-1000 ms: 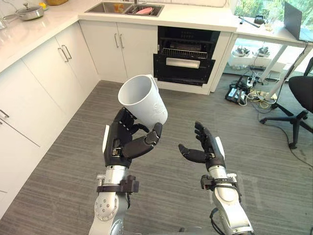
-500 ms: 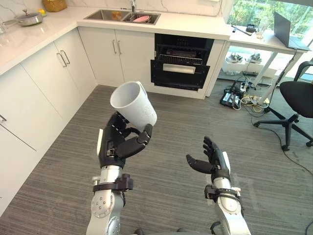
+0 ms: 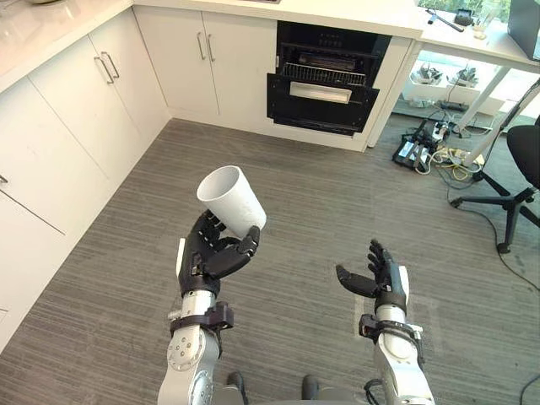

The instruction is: Walk over to the sink, pick up the cup, carry it to the dishwasher, place the cup inside the dishwasher, then close the dishwasher door

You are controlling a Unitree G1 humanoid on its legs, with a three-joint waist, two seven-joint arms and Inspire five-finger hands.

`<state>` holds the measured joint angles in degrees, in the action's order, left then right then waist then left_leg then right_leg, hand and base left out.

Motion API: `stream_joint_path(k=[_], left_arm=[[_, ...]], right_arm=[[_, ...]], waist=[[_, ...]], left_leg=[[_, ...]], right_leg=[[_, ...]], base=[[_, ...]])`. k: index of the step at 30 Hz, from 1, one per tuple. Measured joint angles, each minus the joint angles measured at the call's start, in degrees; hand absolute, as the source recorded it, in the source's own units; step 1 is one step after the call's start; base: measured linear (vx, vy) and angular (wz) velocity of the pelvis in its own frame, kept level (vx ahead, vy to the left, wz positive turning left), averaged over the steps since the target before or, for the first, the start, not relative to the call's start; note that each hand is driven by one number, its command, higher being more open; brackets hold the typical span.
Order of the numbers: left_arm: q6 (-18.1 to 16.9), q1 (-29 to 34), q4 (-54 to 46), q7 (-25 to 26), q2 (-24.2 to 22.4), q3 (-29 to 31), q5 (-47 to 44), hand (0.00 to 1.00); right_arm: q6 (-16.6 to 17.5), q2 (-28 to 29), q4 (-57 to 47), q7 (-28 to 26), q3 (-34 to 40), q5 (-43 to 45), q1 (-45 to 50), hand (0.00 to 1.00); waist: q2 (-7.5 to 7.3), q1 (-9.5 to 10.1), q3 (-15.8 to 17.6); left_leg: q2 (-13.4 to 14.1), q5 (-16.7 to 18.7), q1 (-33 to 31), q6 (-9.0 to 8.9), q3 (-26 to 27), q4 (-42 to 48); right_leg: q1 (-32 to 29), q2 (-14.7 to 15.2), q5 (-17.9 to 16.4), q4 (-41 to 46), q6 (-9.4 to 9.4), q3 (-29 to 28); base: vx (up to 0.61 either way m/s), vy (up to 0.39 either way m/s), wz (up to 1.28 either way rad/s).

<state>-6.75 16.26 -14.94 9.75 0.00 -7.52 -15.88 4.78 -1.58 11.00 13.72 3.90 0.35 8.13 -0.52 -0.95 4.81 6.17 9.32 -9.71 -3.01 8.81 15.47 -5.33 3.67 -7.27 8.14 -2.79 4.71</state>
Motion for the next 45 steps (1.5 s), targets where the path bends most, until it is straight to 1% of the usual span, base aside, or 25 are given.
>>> stream_joint_path(k=[5, 7, 9, 10, 12, 15, 16, 17, 18, 20, 21, 23, 24, 26, 28, 31, 32, 34, 35, 36, 39, 40, 42, 43, 45], left_arm=[[-0.05, 0.18, -3.69, 0.3, -0.11, 0.48, 0.07, 0.3], [-0.05, 0.21, -5.46, 0.43, -0.16, 0.59, 0.08, 0.3], [-0.08, 0.28, -7.33, 0.61, 0.43, 0.59, 0.1, 0.3], [-0.27, 0.25, -7.43, 0.88, 0.85, 0.35, 0.14, 0.3], [-2.04, -0.57, -7.54, 1.54, 0.97, 0.32, 0.13, 0.3], [-2.13, -1.34, -7.25, 1.63, 0.98, 0.28, 0.12, 0.3], [-2.17, -1.45, -7.12, 1.62, 1.11, -0.06, 0.14, 0.3], [-2.34, -1.66, -6.41, 1.48, 1.18, -0.86, 0.16, 0.3], [-2.25, -2.05, -5.06, 1.38, -0.04, -1.6, 0.15, 0.3], [-1.78, -2.3, -4.33, 1.34, -1.14, -2.52, 0.14, 0.3], [-1.18, -2.26, -4.12, 1.07, -1.97, -3.57, 0.13, 0.3], [-1.16, -1.78, -4.4, 0.26, -2.55, -4.25, 0.11, 0.3], [-1.3, -0.73, -5.64, -0.23, -2.39, -4.12, 0.1, 0.3], [-1.45, 0.38, -7.57, -0.93, -2.43, -4.29, 0.08, 0.3], [-1.59, 1.36, -9.0, -1.5, -2.43, -4.2, 0.07, 0.3], [-1.82, 2.03, -8.99, -1.26, -2.4, -3.49, 0.07, 0.3], [-1.82, 2.02, -8.57, -1.27, -2.39, -3.22, 0.08, 0.3], [-1.81, 2.01, -7.34, -1.11, -2.3, -2.86, 0.09, 0.3], [-1.75, 2.09, -6.97, -0.92, -2.24, -2.77, 0.09, 0.3], [-1.76, 1.64, -7.06, -0.85, -2.07, -2.68, 0.11, 0.3], [-1.72, 1.01, -7.07, -0.58, -1.32, -1.57, 0.09, 0.3], [-1.54, 1.01, -6.93, -0.36, -0.43, -1.6, 0.1, 0.3], [-1.08, 1.01, -6.81, -0.34, 1.45, -1.75, 0.11, 0.3], [-1.08, 1.01, -6.74, -0.29, 2.56, -1.74, 0.13, 0.3], [-1.1, 0.93, -6.73, -0.15, 3.47, -1.92, 0.16, 0.3]], right_arm=[[0.0, -0.95, 0.78, -0.06, -0.85, -0.6, -1.04, 0.9], [-0.52, -1.18, 2.74, -0.37, -1.2, -0.64, -1.71, 0.9], [-1.8, -0.69, 4.38, -0.65, -2.01, -0.95, -1.45, 0.9], [-1.83, -0.47, 4.24, -0.77, -2.13, -1.26, -0.76, 0.9], [-1.8, -0.6, 3.67, -1.14, -2.5, -1.88, -1.2, 0.9], [-1.75, -0.65, 2.23, -1.28, -2.47, -1.86, -1.26, 0.9], [-1.72, -0.81, 1.58, -1.19, -2.44, -1.86, -0.77, 0.9], [-1.62, -1.62, 1.15, -1.03, -2.35, -1.86, 0.07, 0.9], [-1.7, -3.25, 1.19, -1.06, -2.21, -1.83, 0.03, 0.9], [-1.94, -3.89, 0.98, -1.23, -2.19, -1.76, -0.21, 0.9], [-1.96, -3.65, -0.77, -1.21, -2.21, -1.73, 1.78, 0.9], [-1.96, -3.61, -4.82, -1.2, -3.0, -1.65, 5.18, 0.9], [-1.81, -3.46, -8.4, -1.11, -4.41, -1.54, 6.91, 0.9], [-0.95, -2.92, -12.29, -1.01, -4.54, -1.49, 8.18, 0.9], [-0.68, -2.5, -13.59, -0.52, -4.17, -1.44, 7.94, 0.9], [-0.57, -2.68, -11.41, 0.09, -3.71, -0.98, 6.59, 0.9], [-0.59, -2.84, -8.68, 0.1, -2.71, -0.92, 5.14, 0.9], [-0.66, -3.28, -4.48, 0.38, -1.2, -0.4, 3.07, 0.9], [-1.0, -3.71, -2.61, 0.55, -0.44, -0.36, 2.55, 0.9], [-1.48, -3.35, -1.78, 0.64, -0.11, -0.35, 2.21, 0.9], [-1.94, -2.28, -1.25, 0.12, -0.18, -0.46, 1.42, 0.9], [-1.94, -1.72, -1.2, 0.04, -0.19, -0.51, 0.96, 0.9], [-1.93, -1.0, -0.52, -0.1, -0.3, -0.64, 0.14, 0.9], [-1.93, -0.59, 0.42, -0.31, -0.5, -0.82, -0.66, 0.9], [-1.93, -0.38, 1.8, -0.75, -2.14, -1.81, -1.15, 0.9]], waist=[[-0.03, -0.07, 0.01], [0.15, 0.02, 0.14], [-0.18, -0.42, 1.66], [0.38, -0.89, 1.9], [0.34, -1.25, 1.91], [0.9, -1.35, 2.33], [0.7, -1.68, 2.26], [1.33, -2.51, 2.51], [3.81, -1.2, 2.35], [4.01, -1.32, 2.43], [4.22, -1.45, 2.69], [4.31, -1.16, 2.8], [4.25, -0.34, 2.87], [4.26, 0.6, 2.86], [4.3, 1.73, 2.8], [4.03, 1.88, 2.62], [3.76, 1.85, 2.71], [3.75, 1.86, 2.67], [3.69, 2.6, 2.65], [3.12, 2.91, 2.56], [0.63, 3.02, 2.44], [-0.03, 2.91, 2.46], [-1.16, 2.48, 2.53], [-1.39, 2.07, 2.44], [-1.33, 1.28, 2.43]], left_leg=[[-2.45, 7.38, -1.54, 2.45, 1.1, 7.47], [-3.42, 8.66, -0.8, 3.34, 1.39, 8.06], [-4.21, 9.6, 4.83, 4.28, -0.35, 5.45], [-4.04, 9.78, 6.09, 4.57, -1.11, 4.68], [-3.35, 10.43, 8.73, 4.53, -3.2, 2.46], [-1.7, 10.93, 11.06, 4.18, -4.92, 0.44], [-1.18, 11.74, 11.75, 2.73, -5.84, 0.82], [-0.67, 13.39, 12.59, 0.34, -7.41, 1.5], [1.53, 13.82, 12.77, -0.09, -8.65, 2.05], [2.16, 10.96, 12.8, -2.2, -9.93, 3.9], [3.27, 8.03, 11.44, -3.21, -9.81, 11.5], [4.86, 2.14, 7.78, -2.67, -8.4, 24.88], [7.57, 0.04, 4.23, -1.82, -5.1, 35.24], [11.42, 2.08, -2.05, 0.0, -0.28, 43.83], [13.25, 5.2, -7.86, 1.67, 3.63, 43.23], [10.85, 6.43, -11.74, 1.74, 5.99, 28.16], [8.26, 5.88, -12.48, 1.09, 6.0, 19.82], [4.86, 2.45, -12.84, 0.79, 6.12, 9.69], [3.12, -3.84, -11.87, 1.49, 6.25, 7.87], [1.98, -6.06, -11.86, 3.85, 6.53, 9.53], [0.09, -0.69, -11.87, 5.32, 7.59, 13.68], [-0.91, 1.59, -10.27, 5.64, 7.62, 14.09], [-2.96, 3.33, -6.22, 6.41, 7.5, 12.3], [-3.71, 4.29, -3.31, 6.77, 7.06, 10.38], [-3.77, 4.9, 2.09, 6.44, 5.62, 6.19]], right_leg=[[-5.23, 4.09, -8.35, 15.73, -2.11, -0.55], [-9.13, 5.56, -9.0, 25.07, -1.85, 0.59], [-12.25, 5.99, -7.04, 38.42, 0.89, -0.71], [-12.57, 5.44, -8.0, 39.25, 1.02, -0.81], [-16.75, 3.09, -10.06, 37.18, 1.77, -0.1], [-22.74, 0.17, -9.23, 30.66, 1.81, 0.33], [-22.92, -0.92, -3.99, 21.14, 1.49, -0.71], [-21.62, -1.3, 3.58, 19.85, 2.96, -0.18], [-21.29, -2.63, 2.08, 21.63, 4.48, 1.46], [-20.07, -2.69, -0.24, 22.6, 5.72, 2.71], [-15.3, -3.01, -1.26, 20.54, 6.12, 4.67], [-8.99, -3.62, -2.16, 16.84, 6.25, 5.42], [-4.32, -4.21, -2.58, 13.54, 6.5, 5.08], [-0.02, -4.84, -3.37, 10.48, 6.78, 5.13], [3.03, -4.73, -4.7, 8.5, 6.88, 5.23], [5.69, -3.38, -5.75, 6.21, 5.52, 6.38], [6.7, -2.05, -6.32, 5.52, 4.46, 6.79], [8.51, 0.18, -6.64, 4.66, 1.52, 7.33], [9.8, 1.19, -7.35, 4.2, -0.24, 6.89], [11.06, 2.82, -8.31, 3.83, -1.97, 6.54], [11.5, 5.5, -8.27, 5.85, -2.71, 5.2], [10.28, 6.49, -8.3, 11.68, -3.07, 4.36], [4.85, 9.1, -5.69, 27.86, -6.18, 1.8], [0.57, 9.44, -6.11, 38.1, -5.95, -0.1], [-6.77, 7.05, -7.92, 47.09, -2.82, -1.12]], base=[[0.17, 0.107, -0.06], [0.3, 0.136, 0.02], [0.35, 0.102, 0.35], [0.26, 0.016, 0.48], [0.35, -0.064, 0.5], [0.37, -0.126, 0.44], [0.41, -0.185, 0.75], [0.5, -0.213, 0.67], [0.5, -0.225, 0.42], [0.44, -0.219, 0.3], [0.38, -0.216, 0.5], [0.33, -0.166, 0.34], [0.26, -0.102, 0.02], [0.27, -0.062, 0.0], [0.25, 0.012, 0.12], [0.23, 0.116, 0.25], [0.35, 0.196, 0.27], [0.41, 0.231, 0.18], [0.47, 0.28, 0.04], [0.48, 0.291, 0.05], [0.42, 0.27, 0.08], [0.45, 0.264, 0.12], [0.47, 0.227, 0.21], [0.38, 0.105, 0.22], [0.42, 0.042, 0.25]])
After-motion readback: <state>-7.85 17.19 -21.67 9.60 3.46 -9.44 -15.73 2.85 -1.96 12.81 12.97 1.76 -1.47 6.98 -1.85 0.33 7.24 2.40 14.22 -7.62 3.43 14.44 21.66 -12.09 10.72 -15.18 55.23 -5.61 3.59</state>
